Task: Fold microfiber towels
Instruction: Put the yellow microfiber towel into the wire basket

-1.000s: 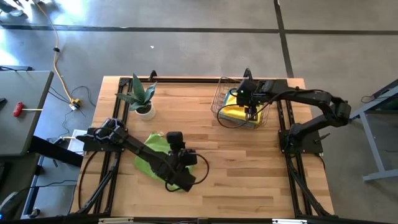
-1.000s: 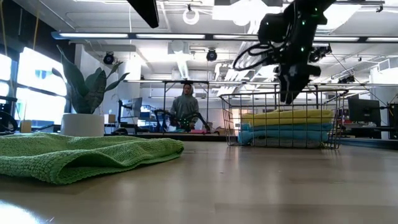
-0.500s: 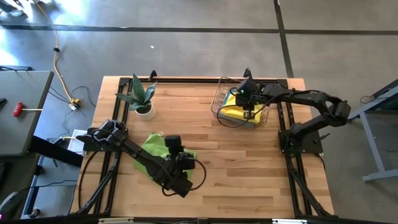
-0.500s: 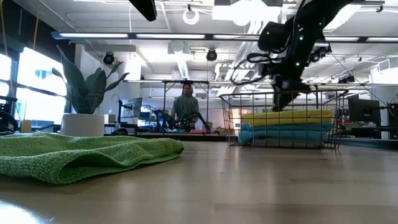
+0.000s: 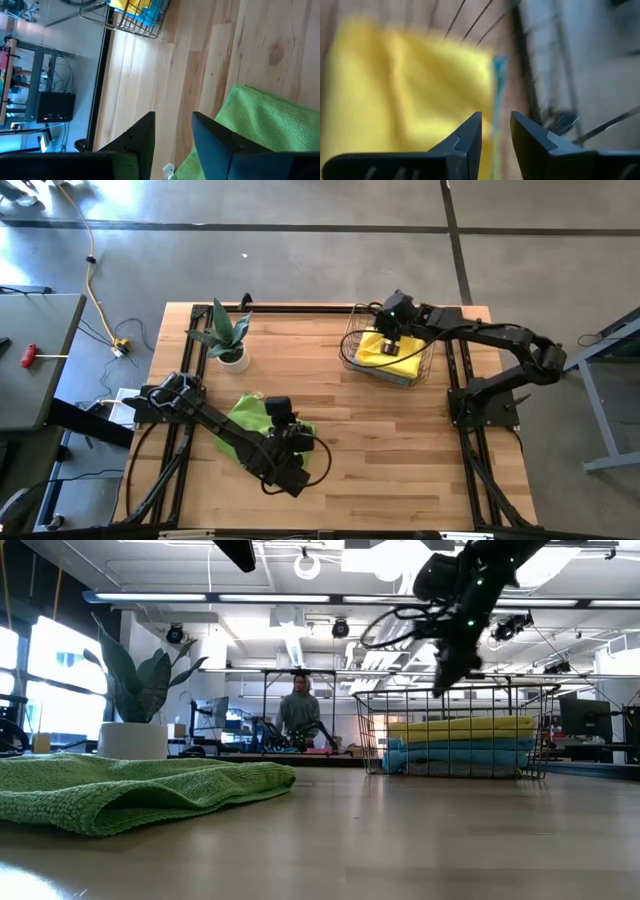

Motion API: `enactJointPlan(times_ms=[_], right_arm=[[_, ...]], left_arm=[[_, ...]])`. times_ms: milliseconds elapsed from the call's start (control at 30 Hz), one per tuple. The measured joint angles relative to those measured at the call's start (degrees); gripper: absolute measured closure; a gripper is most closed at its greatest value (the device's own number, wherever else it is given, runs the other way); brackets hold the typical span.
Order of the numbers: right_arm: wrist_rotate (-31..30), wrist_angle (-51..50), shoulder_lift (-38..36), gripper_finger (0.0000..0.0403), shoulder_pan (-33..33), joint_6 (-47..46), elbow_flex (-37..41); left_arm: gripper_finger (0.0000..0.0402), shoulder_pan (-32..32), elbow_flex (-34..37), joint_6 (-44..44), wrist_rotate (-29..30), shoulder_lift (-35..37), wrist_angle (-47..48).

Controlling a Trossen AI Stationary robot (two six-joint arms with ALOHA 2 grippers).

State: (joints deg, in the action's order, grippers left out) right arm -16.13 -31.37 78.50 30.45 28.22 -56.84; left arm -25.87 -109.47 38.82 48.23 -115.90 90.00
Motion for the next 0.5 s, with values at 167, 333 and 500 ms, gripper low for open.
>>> enactJointPlan(times_ms=[167,333,500], right_arm=[[5.2,-13.7,-0.2,0.0309,0.7,-2.5,-0.8],[9.4,-14.1,0.1,0.0309,2.1,-2.8,1.8],[11.8,-14.2,1.2,0.0309,3.1,-3.6,2.3]], left_arm=[[0.0284,0.0,0.0,-1.0,0.0,0.0,0.0],[0.0284,0.1,0.0,-1.0,0.3,0.0,0.0],[0.0284,0.1,0.0,-1.0,0.3,0.0,0.0]])
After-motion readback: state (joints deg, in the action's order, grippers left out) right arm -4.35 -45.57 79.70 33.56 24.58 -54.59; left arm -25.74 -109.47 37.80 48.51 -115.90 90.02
